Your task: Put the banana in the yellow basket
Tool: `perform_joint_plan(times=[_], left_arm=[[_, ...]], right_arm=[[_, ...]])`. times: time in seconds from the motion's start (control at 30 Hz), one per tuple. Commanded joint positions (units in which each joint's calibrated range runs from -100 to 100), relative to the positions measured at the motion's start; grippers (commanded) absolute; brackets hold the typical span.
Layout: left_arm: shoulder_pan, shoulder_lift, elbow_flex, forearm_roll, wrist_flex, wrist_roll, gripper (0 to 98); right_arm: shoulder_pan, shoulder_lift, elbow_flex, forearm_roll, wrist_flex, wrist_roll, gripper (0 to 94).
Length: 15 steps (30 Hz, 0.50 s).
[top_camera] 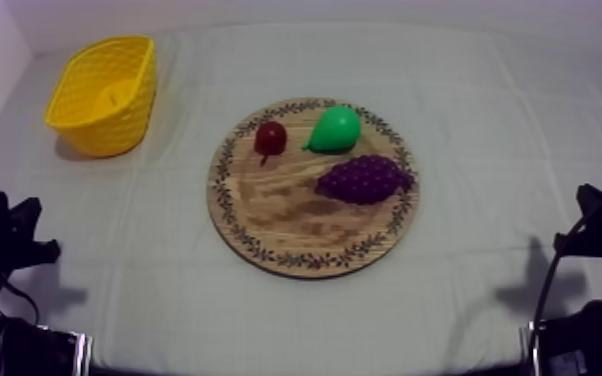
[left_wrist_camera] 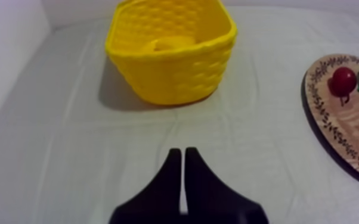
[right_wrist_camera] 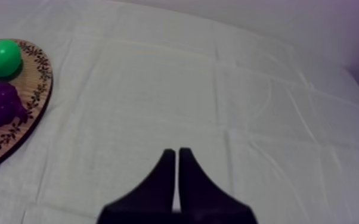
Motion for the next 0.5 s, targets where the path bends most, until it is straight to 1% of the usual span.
perform_joint_plan(times=[0.0,0.07,0.13,0.23,0.3,0.37,0.47], left_arm=[[0.8,-2.5,0.2,-1.66,-0.1,1.6,0.1],[1.6,-3.7,0.3,-3.08,-0.1,3.0,0.1],[2.3,-4.8,0.4,-3.89,0.0,3.6,0.1],[3.2,-6.4,0.4,-4.51,0.8,4.0,0.1],[3.6,-7.0,0.3,-4.75,1.3,5.1,0.1],[3.8,-7.3,0.2,-4.88,1.6,7.3,0.1],[4.0,-7.5,0.2,-4.97,1.9,11.3,0.1]], right_arm=[[0.0,0.0,0.0,0.0,0.1,0.0,0.3],[0.0,0.0,0.0,0.0,0.1,0.0,0.3],[0.0,0.0,0.0,0.0,0.1,0.0,0.3],[0.0,0.0,0.0,0.0,0.1,0.0,0.3],[0.0,0.0,0.0,0.0,0.1,0.0,0.3],[0.0,0.0,0.0,0.0,0.1,0.0,0.3],[0.0,0.0,0.0,0.0,0.1,0.0,0.3]])
